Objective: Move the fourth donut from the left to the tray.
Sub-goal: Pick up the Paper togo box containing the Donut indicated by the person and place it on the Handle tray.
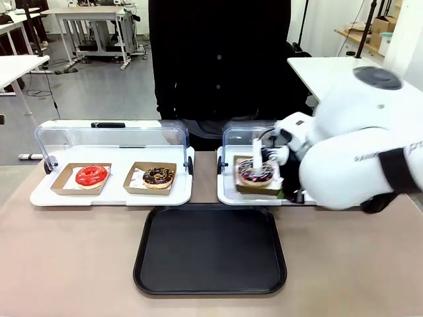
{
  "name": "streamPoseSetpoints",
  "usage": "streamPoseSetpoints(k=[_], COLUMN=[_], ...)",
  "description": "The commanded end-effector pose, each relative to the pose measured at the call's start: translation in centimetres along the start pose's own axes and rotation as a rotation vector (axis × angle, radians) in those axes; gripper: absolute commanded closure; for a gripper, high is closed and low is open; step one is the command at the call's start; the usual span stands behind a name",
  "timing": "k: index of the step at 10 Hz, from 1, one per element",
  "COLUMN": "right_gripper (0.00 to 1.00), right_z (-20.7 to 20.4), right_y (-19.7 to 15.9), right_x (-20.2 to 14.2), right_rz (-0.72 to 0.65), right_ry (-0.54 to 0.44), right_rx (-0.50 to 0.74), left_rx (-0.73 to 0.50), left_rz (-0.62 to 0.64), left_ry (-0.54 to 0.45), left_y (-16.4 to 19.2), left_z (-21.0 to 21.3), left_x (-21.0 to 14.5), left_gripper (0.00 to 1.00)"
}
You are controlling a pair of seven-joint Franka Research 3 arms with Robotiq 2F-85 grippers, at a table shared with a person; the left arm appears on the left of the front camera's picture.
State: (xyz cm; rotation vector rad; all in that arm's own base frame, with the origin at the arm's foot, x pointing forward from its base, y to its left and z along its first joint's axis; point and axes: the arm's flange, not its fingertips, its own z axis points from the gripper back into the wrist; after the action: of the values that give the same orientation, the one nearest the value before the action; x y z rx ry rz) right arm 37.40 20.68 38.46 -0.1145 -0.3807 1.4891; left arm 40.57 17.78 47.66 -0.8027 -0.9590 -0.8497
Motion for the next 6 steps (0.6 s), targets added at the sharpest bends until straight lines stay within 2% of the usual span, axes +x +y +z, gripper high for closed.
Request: streamPoseSetpoints(k=[1, 3, 6], right_gripper=[0.98, 0.98, 0.98], right_z=[-1.3, -2.2, -3.4], right_y=[7.0, 10.6, 14.3], right_x=[1.0, 3.4, 5.1], right_rz=[-0.029, -0.018, 0.015], right_ry=[0.007, 0.005, 0.010], right_rx=[-0.008, 0.004, 0.016], left_rx=[-0.011, -0.011, -0.011], left_rz=[0.002, 0.002, 0.002], left_ry=[0.002, 0.002, 0.002], left_y=[0.0, 0.0, 0.0], left_z=[0.1, 0.1, 0.1], left_x=[0.3, 0.3, 0.3], left_gripper=[0.00, 0.00, 0.00])
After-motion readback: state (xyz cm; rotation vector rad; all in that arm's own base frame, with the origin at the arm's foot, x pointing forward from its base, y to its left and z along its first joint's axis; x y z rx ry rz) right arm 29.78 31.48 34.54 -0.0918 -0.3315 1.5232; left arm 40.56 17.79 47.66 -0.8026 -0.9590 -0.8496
